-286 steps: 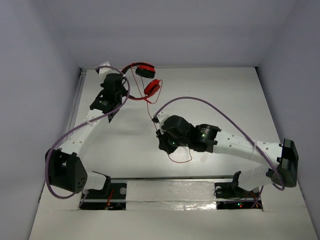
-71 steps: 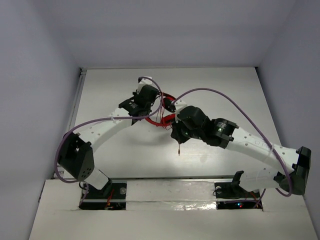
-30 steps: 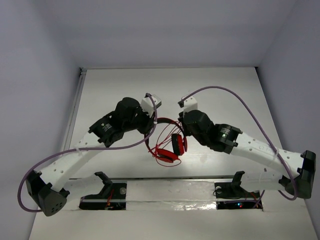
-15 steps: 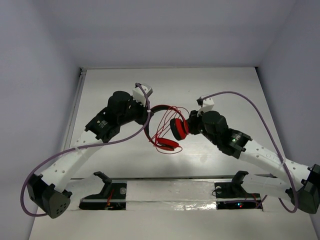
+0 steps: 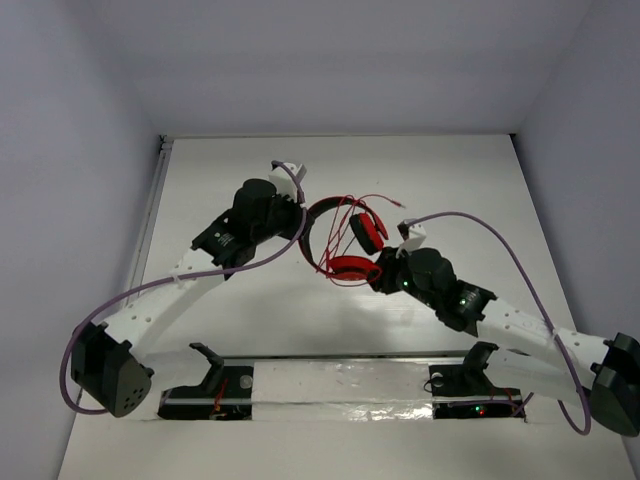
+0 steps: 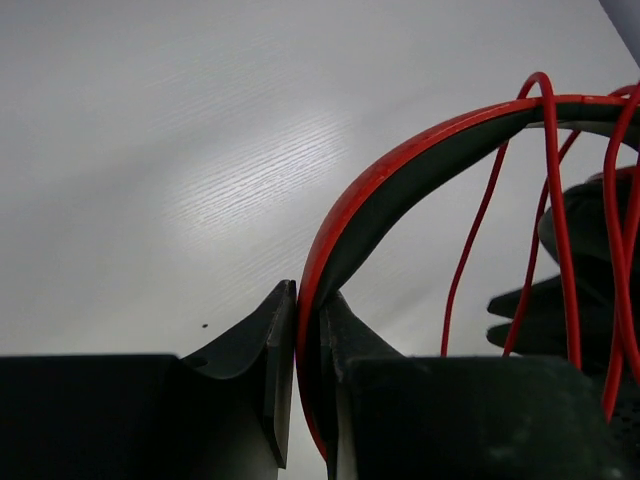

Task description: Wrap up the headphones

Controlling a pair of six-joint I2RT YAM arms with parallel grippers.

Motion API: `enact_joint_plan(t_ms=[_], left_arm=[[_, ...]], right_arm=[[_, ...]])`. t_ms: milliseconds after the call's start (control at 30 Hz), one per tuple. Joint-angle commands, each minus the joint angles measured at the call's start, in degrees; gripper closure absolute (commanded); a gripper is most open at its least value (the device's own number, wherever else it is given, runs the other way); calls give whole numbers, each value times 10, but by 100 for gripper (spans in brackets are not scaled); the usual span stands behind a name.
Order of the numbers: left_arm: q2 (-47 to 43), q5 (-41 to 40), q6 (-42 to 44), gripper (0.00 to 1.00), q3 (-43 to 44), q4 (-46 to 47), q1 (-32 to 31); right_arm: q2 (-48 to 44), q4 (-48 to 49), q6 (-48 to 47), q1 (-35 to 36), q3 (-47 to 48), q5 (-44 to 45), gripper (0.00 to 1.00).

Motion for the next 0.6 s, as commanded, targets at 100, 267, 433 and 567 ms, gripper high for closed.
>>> enact_joint_plan(t_ms=[100, 267, 433, 567], left_arm=[[42, -23, -58, 100, 53, 65, 1], [90, -2, -68, 100, 80, 71, 15], [134, 3, -72, 100, 95, 81, 33], [181, 5, -73, 100, 119, 62, 43]], right_arm=[[-52, 0, 59, 2, -28, 35, 59], [-52, -51, 69, 2, -14, 79, 50], [-84, -72, 73, 2, -13, 84, 49], [-121, -106, 76, 2, -10, 113, 53]])
